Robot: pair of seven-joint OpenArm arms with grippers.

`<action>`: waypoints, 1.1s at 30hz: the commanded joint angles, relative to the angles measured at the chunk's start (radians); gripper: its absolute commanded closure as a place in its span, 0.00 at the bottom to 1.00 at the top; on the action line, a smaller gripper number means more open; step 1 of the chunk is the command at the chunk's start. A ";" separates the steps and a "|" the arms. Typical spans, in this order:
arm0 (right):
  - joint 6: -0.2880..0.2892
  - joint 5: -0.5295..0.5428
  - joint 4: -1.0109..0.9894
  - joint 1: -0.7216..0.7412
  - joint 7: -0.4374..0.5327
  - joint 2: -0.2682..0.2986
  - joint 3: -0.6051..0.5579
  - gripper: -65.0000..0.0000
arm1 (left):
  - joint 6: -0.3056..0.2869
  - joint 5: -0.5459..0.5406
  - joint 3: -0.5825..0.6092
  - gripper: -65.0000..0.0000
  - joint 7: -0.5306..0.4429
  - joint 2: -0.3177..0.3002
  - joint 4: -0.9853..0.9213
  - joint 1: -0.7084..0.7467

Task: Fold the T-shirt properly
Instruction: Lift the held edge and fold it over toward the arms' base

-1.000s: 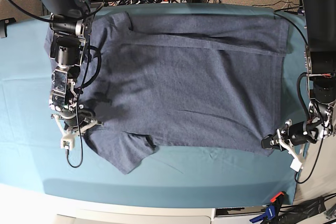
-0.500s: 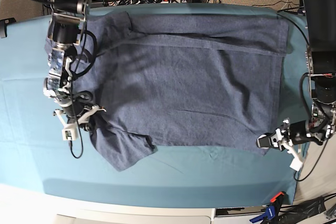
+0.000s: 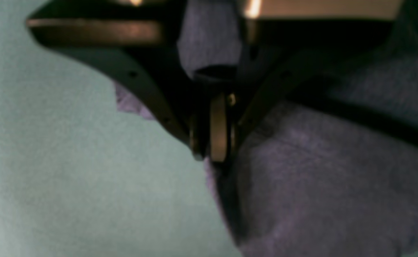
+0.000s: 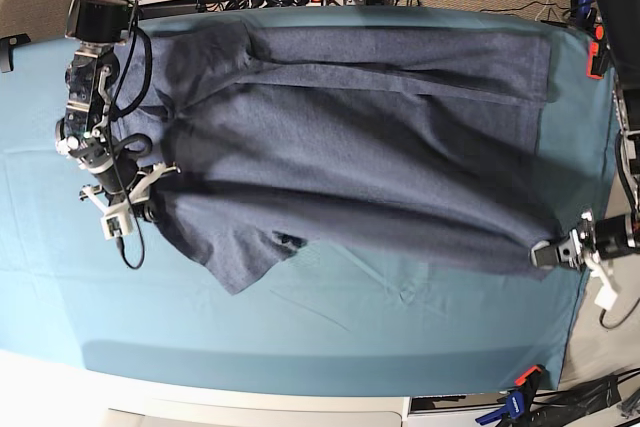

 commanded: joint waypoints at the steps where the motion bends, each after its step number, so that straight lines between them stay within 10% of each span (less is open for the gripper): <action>1: -0.005 0.015 0.031 0.011 0.017 0.023 0.004 1.00 | -0.005 -0.027 -0.004 1.00 0.002 -0.022 0.011 -0.010; 33: -0.004 0.085 0.223 -0.233 -0.022 0.066 0.109 1.00 | -0.005 -0.027 -0.004 1.00 0.008 -0.086 0.405 0.351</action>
